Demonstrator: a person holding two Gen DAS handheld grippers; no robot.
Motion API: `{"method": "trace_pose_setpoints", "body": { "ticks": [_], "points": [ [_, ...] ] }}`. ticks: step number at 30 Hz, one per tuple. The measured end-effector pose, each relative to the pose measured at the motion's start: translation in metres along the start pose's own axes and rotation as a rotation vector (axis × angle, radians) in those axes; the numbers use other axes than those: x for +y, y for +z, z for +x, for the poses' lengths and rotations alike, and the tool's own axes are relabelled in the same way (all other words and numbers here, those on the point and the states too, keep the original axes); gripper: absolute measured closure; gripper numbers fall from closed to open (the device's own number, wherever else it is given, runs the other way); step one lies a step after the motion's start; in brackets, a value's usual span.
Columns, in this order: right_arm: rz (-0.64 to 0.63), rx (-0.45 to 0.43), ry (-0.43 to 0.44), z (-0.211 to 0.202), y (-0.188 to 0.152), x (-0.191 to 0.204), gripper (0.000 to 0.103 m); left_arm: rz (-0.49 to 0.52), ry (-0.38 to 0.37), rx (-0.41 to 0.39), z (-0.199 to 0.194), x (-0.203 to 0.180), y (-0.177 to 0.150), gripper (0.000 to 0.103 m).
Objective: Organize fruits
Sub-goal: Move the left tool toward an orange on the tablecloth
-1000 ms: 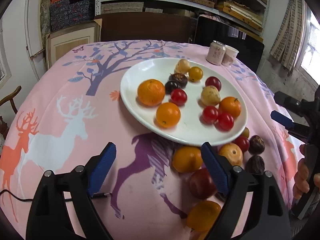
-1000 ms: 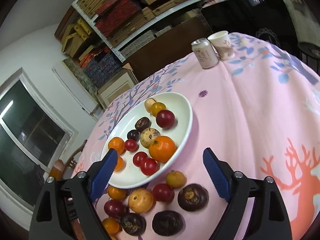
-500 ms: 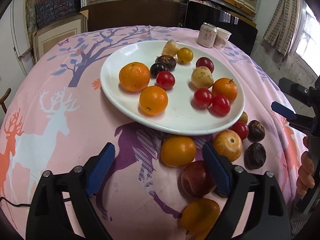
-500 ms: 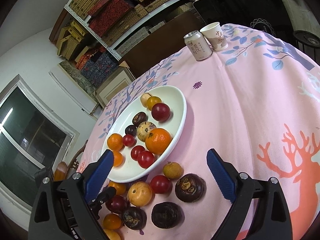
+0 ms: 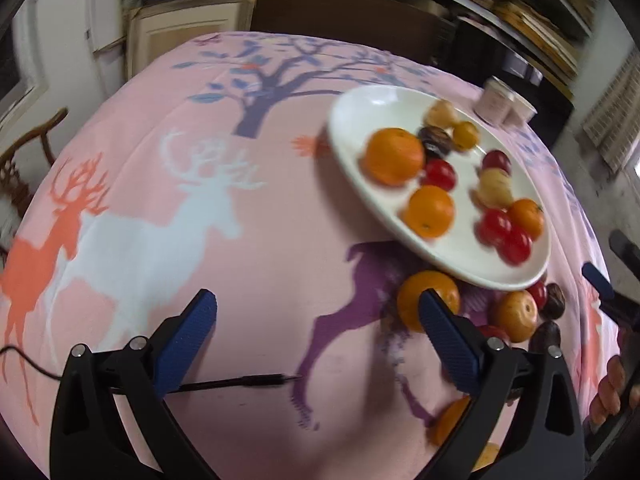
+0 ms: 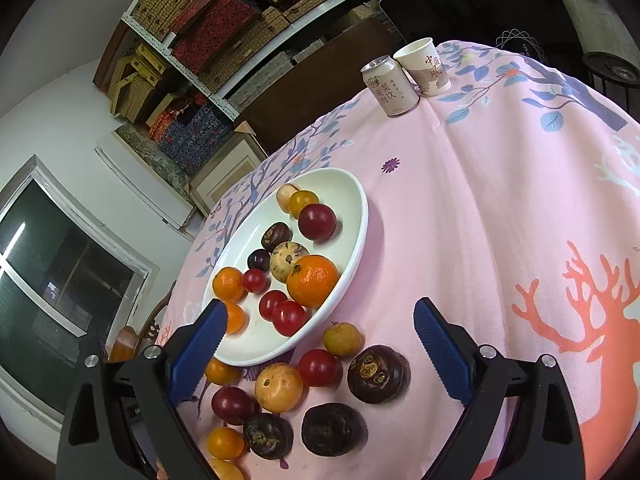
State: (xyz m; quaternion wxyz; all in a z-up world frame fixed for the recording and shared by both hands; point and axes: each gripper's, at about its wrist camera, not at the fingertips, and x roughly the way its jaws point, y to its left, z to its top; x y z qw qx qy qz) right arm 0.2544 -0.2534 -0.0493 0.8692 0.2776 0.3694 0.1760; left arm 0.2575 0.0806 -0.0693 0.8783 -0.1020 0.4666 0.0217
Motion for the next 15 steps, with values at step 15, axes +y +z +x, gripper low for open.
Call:
{"method": "trace_pose_setpoints", "body": {
  "ticks": [15],
  "points": [
    [0.003, 0.005, 0.007, -0.002, 0.000, 0.001, 0.008, 0.221, 0.043, -0.112, -0.019, -0.040, -0.037, 0.004]
  ]
}}
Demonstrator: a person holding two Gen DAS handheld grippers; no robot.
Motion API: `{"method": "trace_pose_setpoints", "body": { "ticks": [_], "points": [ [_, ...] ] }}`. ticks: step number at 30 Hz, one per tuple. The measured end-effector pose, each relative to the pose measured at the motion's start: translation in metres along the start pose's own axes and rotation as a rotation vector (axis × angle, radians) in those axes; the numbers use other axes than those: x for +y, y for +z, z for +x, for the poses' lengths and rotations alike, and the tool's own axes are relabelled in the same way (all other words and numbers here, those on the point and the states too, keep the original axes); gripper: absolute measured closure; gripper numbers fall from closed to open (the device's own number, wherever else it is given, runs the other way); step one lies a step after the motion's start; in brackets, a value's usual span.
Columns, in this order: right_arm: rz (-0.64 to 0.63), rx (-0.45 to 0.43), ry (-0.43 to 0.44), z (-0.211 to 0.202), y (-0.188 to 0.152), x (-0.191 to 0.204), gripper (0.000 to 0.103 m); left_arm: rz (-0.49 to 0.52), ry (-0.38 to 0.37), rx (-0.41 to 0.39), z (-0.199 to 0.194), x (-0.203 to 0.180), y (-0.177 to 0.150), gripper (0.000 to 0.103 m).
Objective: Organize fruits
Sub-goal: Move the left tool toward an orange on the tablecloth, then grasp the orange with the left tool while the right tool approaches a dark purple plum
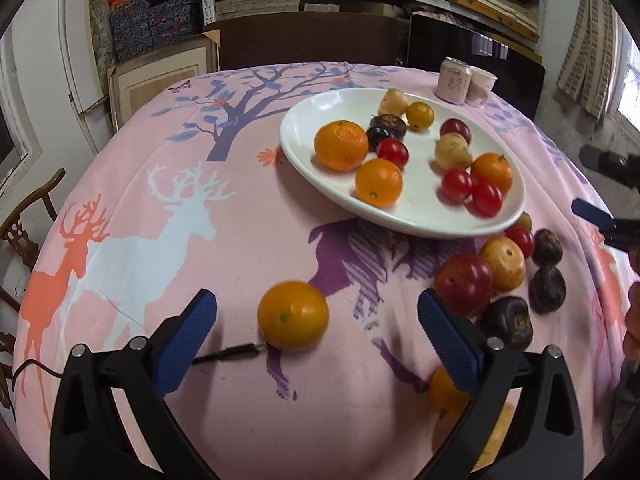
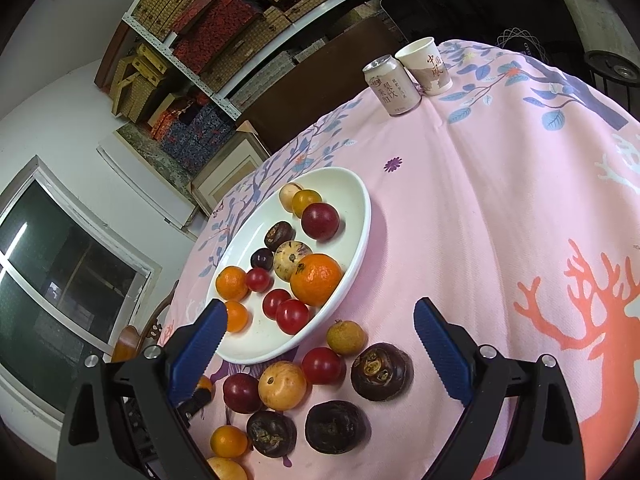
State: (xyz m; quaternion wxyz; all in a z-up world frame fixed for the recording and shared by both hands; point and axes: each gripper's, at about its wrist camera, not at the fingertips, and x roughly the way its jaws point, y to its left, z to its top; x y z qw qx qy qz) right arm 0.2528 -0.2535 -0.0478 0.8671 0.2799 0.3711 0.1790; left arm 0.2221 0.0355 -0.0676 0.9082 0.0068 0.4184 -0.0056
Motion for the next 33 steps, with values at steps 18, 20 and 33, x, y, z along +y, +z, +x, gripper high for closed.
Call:
{"method": "trace_pose_setpoints", "body": {
  "ticks": [18, 20, 33],
  "points": [
    [-0.006, 0.017, 0.000, 0.003, -0.001, 0.001, 0.008, -0.047, -0.125, 0.067, 0.010, 0.011, -0.006, 0.030],
    [-0.017, 0.020, 0.001, 0.004, -0.002, 0.003, 0.008, -0.048, -0.130, 0.054, 0.008, 0.010, -0.005, 0.029],
    [-0.247, 0.083, -0.108, -0.005, -0.057, 0.025, 0.008, -0.069, -0.075, 0.069, 0.024, 0.017, -0.002, 0.025]
  ]
}}
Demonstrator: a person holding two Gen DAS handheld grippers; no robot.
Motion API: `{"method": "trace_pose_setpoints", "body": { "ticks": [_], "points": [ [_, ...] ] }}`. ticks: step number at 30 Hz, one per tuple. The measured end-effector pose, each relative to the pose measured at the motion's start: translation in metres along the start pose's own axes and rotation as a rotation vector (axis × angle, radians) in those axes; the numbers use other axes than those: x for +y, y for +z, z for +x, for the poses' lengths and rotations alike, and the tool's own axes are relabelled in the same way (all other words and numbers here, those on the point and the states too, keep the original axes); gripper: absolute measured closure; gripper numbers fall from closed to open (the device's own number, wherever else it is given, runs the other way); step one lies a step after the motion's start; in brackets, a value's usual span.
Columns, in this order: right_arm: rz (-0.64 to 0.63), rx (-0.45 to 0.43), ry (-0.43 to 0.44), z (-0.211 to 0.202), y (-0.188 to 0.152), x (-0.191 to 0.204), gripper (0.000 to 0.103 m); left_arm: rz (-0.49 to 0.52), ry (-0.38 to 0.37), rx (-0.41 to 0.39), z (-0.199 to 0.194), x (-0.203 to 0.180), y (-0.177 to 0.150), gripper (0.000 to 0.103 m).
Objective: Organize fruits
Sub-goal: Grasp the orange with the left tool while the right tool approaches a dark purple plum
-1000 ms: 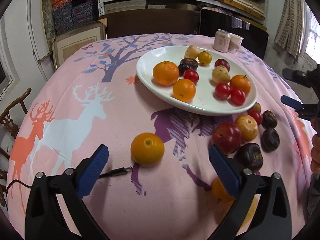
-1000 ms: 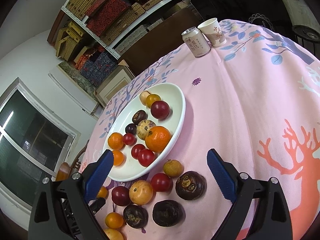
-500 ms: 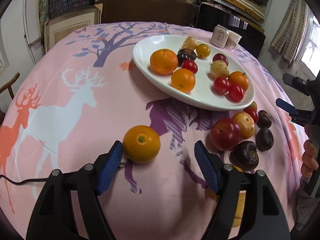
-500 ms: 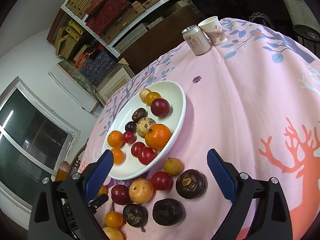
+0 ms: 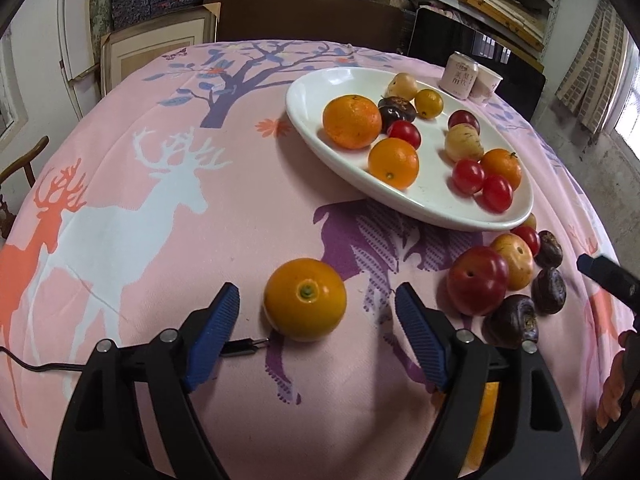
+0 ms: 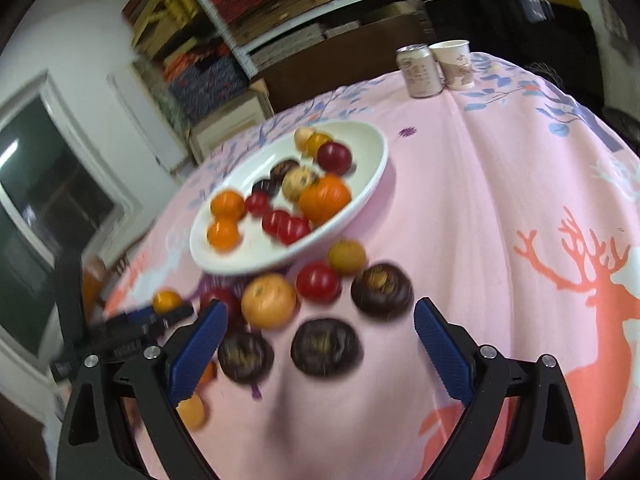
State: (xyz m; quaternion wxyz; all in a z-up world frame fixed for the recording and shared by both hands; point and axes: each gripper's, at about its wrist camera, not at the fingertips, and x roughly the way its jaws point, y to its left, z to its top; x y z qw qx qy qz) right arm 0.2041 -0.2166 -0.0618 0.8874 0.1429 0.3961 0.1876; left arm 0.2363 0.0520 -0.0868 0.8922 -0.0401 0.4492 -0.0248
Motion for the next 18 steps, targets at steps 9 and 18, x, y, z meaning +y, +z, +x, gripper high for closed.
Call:
{"method": "trace_pose_setpoints", "body": {
  "ticks": [9, 18],
  "points": [
    [-0.078, 0.089, -0.079, 0.015, -0.016, 0.008, 0.008, 0.015, -0.047, -0.054, -0.013, -0.003, 0.001, 0.044],
    [-0.067, 0.088, -0.072, 0.016, -0.016, 0.005, 0.008, 0.019, 0.004, -0.009, -0.005, -0.003, -0.004, 0.050]
  ]
}}
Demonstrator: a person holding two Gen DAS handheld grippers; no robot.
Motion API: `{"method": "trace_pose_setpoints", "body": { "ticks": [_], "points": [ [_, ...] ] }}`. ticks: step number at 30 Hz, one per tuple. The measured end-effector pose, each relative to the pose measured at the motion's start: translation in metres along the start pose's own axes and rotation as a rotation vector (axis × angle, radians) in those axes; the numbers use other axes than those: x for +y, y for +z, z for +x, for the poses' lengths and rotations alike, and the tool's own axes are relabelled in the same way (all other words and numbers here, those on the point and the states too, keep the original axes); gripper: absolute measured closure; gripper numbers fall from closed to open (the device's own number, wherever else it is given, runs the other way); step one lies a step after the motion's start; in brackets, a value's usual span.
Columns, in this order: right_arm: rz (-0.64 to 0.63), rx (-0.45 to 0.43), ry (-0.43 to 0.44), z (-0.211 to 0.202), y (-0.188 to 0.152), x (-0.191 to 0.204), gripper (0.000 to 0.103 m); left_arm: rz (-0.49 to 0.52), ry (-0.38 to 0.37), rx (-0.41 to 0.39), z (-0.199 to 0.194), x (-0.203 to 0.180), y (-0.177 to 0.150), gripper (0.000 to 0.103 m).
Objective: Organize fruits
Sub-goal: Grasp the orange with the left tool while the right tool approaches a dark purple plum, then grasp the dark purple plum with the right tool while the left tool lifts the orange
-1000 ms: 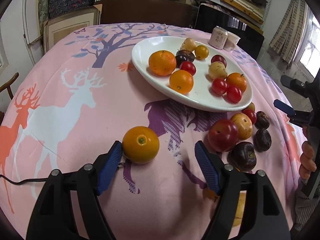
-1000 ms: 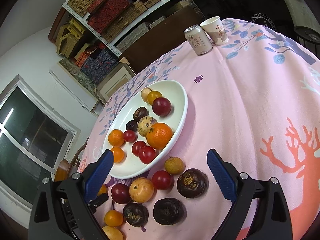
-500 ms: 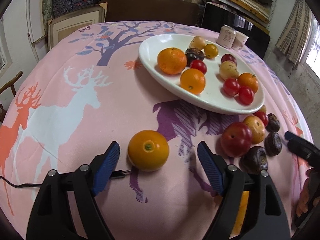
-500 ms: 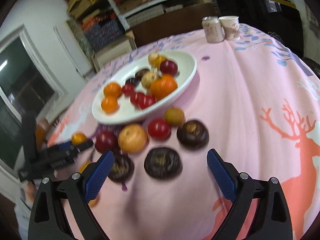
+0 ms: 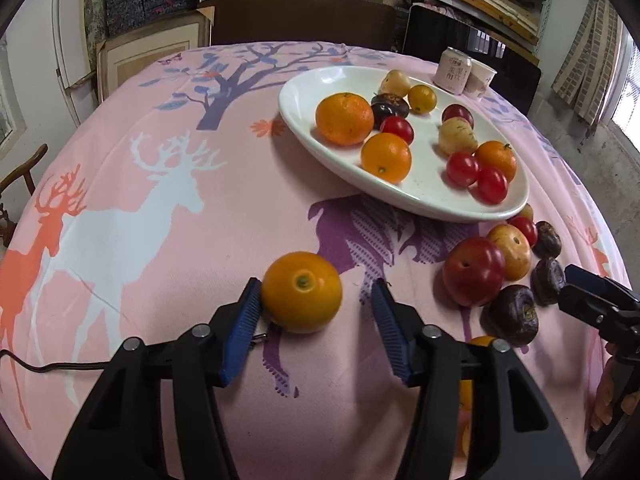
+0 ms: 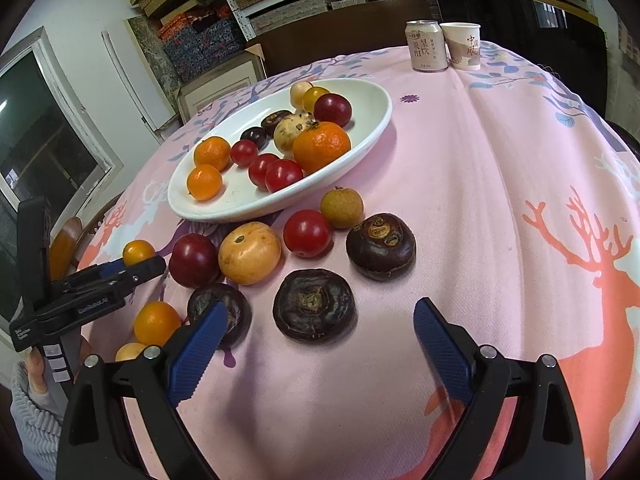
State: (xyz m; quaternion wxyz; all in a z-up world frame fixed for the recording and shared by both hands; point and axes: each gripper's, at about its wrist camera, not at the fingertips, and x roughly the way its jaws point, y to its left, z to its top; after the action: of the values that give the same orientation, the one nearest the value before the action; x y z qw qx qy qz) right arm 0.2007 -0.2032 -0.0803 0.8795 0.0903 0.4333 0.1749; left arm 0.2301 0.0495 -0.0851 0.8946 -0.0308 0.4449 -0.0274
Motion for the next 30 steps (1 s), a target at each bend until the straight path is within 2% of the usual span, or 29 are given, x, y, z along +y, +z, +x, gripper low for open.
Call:
{"method": "trace_pose_setpoints", "body": {
  "ticks": [4, 6, 8, 11, 13, 14, 15, 19, 24, 30],
  "points": [
    [-0.015, 0.002, 0.000, 0.001, 0.000, 0.003, 0.010, -0.004, 0.010, 0.003, 0.000, 0.001, 0.000, 0.054],
    [-0.018, 0.005, 0.005, 0.002, 0.000, 0.003, 0.020, -0.004, 0.023, 0.004, 0.000, 0.001, 0.000, 0.060],
    [-0.023, 0.006, -0.010, 0.004, 0.001, 0.004, 0.024, -0.010, 0.030, 0.003, 0.000, 0.003, 0.001, 0.065],
    [-0.035, 0.003, -0.026, 0.006, 0.003, 0.005, 0.026, -0.017, 0.026, 0.006, 0.001, 0.005, 0.001, 0.065],
    [-0.050, -0.001, -0.052, 0.007, 0.002, 0.008, 0.034, -0.009, 0.037, 0.005, 0.001, 0.003, 0.001, 0.065],
    [-0.057, -0.003, -0.063, 0.007, 0.002, 0.009, 0.051, -0.007, 0.041, 0.004, 0.002, 0.002, 0.001, 0.066],
    [-0.065, 0.000, -0.051, 0.007, 0.002, 0.010, 0.060, -0.008, 0.043, 0.003, 0.002, 0.002, 0.002, 0.066],
    [-0.132, 0.001, -0.076, 0.007, -0.002, 0.022, 0.060, -0.016, 0.037, 0.002, 0.001, 0.003, 0.002, 0.067],
    [-0.072, -0.045, -0.035, -0.004, 0.002, 0.011, 0.060, -0.022, 0.035, -0.019, -0.004, 0.004, 0.003, 0.067],
    [-0.075, -0.074, -0.022, -0.009, 0.003, 0.011, 0.061, -0.019, 0.023, -0.089, -0.020, 0.002, 0.005, 0.067]
  ]
}}
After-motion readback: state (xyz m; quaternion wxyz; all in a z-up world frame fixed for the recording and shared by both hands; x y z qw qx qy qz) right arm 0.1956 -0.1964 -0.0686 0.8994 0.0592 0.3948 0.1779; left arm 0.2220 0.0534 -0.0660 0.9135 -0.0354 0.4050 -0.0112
